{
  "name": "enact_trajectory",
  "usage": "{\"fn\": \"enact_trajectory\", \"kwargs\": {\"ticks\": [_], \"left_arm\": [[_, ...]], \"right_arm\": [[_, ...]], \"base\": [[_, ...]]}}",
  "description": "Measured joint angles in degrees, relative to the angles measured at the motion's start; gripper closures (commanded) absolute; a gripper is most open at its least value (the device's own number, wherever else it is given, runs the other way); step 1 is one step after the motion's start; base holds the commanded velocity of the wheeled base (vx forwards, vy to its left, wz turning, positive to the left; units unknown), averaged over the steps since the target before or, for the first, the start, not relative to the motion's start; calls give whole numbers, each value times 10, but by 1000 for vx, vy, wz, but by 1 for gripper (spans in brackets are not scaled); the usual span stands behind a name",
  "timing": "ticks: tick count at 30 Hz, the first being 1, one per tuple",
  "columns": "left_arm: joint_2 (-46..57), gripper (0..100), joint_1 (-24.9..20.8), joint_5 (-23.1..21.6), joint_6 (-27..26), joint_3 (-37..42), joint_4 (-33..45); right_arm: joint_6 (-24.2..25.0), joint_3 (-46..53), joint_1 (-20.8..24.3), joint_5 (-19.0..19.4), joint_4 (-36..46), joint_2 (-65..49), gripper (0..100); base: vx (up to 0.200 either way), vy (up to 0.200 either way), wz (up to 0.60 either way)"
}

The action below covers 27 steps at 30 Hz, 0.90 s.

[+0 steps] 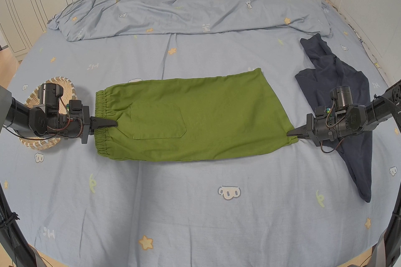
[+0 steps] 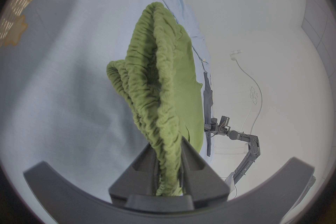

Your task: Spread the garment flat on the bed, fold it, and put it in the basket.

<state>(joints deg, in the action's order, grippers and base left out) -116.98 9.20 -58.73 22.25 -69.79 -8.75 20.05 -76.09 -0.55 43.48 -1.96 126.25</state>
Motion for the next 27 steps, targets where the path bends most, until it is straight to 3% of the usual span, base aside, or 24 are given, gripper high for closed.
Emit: {"fn": "enact_trajectory", "kwargs": {"ticks": [13, 21, 27], "left_arm": [[16, 100, 21, -59, 29, -3, 22], [45, 100, 42, -76, 26, 44, 42], [78, 100, 53, -78, -18, 123, 51]], "right_arm": [[-1, 59, 23, -13, 39, -117, 100], [-20, 199, 49, -34, 71, -231, 100], [-41, 333, 64, -46, 68, -299, 100]], "base": [[0, 0, 0], [0, 0, 0], [0, 0, 0]]}}
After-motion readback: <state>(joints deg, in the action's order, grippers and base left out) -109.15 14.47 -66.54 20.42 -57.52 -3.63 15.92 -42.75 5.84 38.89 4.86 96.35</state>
